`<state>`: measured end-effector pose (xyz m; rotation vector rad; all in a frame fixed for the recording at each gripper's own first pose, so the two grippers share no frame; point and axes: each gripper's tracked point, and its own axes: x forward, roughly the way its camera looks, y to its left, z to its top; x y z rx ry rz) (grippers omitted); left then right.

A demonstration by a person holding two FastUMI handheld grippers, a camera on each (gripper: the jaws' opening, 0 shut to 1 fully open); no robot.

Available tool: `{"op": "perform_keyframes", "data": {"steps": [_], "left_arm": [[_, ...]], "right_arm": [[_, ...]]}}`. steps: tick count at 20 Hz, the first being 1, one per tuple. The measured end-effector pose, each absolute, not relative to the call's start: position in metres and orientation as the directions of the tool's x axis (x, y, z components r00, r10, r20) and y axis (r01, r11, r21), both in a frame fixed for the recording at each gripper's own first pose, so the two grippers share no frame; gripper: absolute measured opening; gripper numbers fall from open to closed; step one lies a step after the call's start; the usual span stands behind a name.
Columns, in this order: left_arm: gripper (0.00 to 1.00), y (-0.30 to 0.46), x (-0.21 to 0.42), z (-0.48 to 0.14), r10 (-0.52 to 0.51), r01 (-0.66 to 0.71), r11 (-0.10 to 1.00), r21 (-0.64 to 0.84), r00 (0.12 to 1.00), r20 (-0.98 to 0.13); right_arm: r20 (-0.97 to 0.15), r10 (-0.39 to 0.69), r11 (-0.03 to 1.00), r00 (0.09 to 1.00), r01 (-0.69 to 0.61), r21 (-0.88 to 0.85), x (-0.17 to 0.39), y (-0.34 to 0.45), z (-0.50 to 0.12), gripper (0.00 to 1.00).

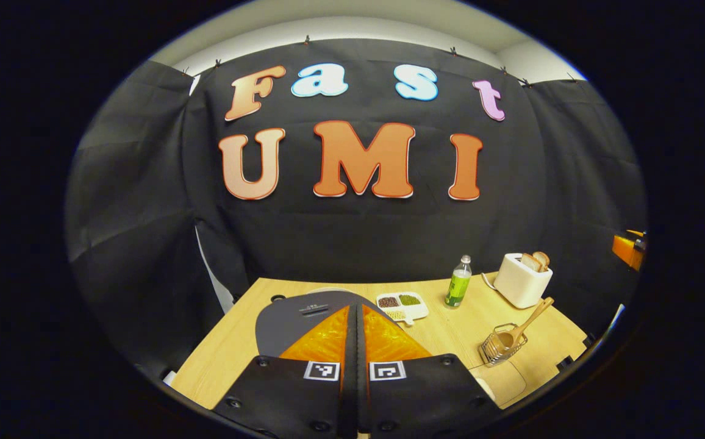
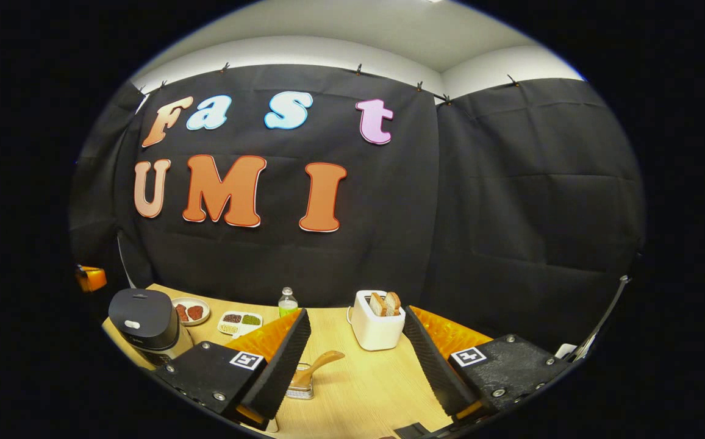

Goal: Close the left gripper, press the button to open the rice cooker; take a wooden spoon from the chopstick holder with the right hand, scoop a spoonful of rice and pour it into the rice cooker, then put the wooden spoon back into the chopstick holder.

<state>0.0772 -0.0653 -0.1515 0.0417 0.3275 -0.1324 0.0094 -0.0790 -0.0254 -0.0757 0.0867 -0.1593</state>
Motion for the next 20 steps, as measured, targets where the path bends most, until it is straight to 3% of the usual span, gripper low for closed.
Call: {"op": "perform_keyframes", "data": {"steps": [1, 2, 6, 18, 20], "left_arm": [[0.04, -0.068, 0.08, -0.164, -0.129, 0.141, 0.99, 0.008, 0.93, -0.345], [0.04, -0.068, 0.081, -0.177, -0.131, 0.142, 0.99, 0.003, 0.92, -0.369], [0.04, -0.064, 0.081, -0.222, -0.109, 0.122, 0.993, -0.002, 0.879, -0.463], [0.02, -0.062, 0.069, -0.261, -0.077, 0.114, 0.993, 0.029, 0.818, -0.57], [0.07, -0.061, 0.071, -0.261, -0.064, 0.102, 0.994, 0.037, 0.828, -0.557]], "right_arm": [[-0.085, -0.168, 0.983, 0.982, 0.161, -0.085, 0.01, -0.082, -0.028, 1.0], [-0.094, -0.176, 0.982, 0.98, 0.168, -0.086, 0.01, -0.086, -0.031, 0.96], [-0.12, -0.201, 0.977, 0.972, 0.19, -0.1, 0.011, -0.099, -0.04, 0.96], [-0.173, -0.165, 0.985, 0.971, 0.152, -0.088, 0.029, -0.118, -0.063, 0.95], [-0.188, -0.147, 0.989, 0.971, 0.139, -0.059, 0.029, -0.117, -0.071, 0.95]]}}
